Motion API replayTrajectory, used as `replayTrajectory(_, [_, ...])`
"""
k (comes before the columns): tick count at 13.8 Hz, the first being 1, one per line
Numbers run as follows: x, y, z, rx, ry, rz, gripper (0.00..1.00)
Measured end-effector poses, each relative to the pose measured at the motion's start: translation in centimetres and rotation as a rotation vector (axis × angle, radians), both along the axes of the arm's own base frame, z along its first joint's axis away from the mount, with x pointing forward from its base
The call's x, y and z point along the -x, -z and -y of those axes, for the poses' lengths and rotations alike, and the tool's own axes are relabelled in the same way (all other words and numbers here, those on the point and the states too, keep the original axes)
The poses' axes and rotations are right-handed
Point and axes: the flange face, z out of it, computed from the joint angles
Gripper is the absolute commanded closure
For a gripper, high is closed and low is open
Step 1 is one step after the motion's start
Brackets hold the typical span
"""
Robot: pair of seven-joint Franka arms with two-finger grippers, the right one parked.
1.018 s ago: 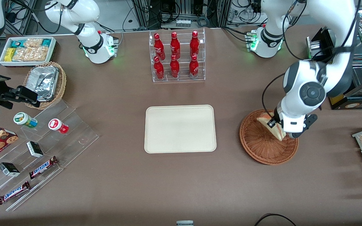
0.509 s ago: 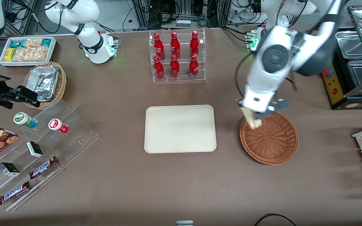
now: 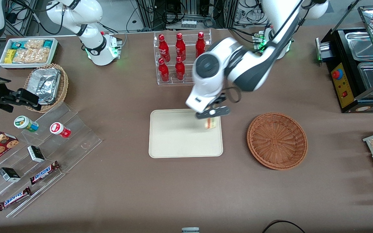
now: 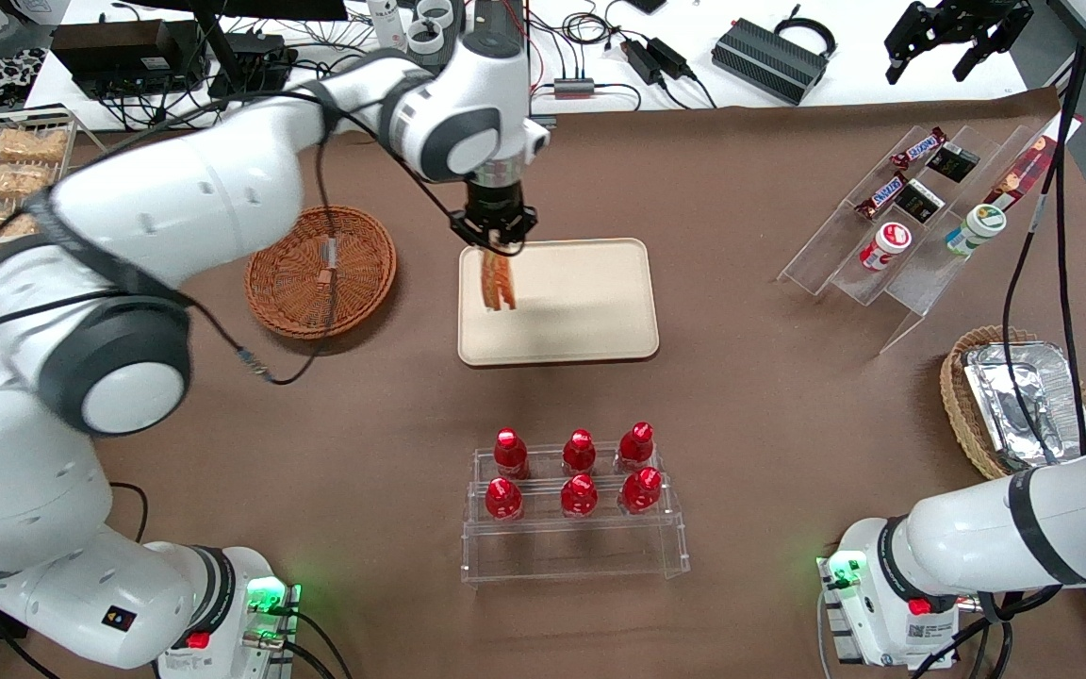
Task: Place sandwich from basket to tray
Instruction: 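Lower the sandwich onto the tray center with the left gripper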
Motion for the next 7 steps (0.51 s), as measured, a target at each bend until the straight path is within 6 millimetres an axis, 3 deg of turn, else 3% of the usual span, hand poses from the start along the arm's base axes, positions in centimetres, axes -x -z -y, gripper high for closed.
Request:
replayTrajectory(3, [0.0, 5.6, 3.7, 0.009, 0.055, 0.037, 1.00])
replayTrajectory(7, [0.7, 11.0, 5.7, -0.018, 0.065, 0.073, 1.00])
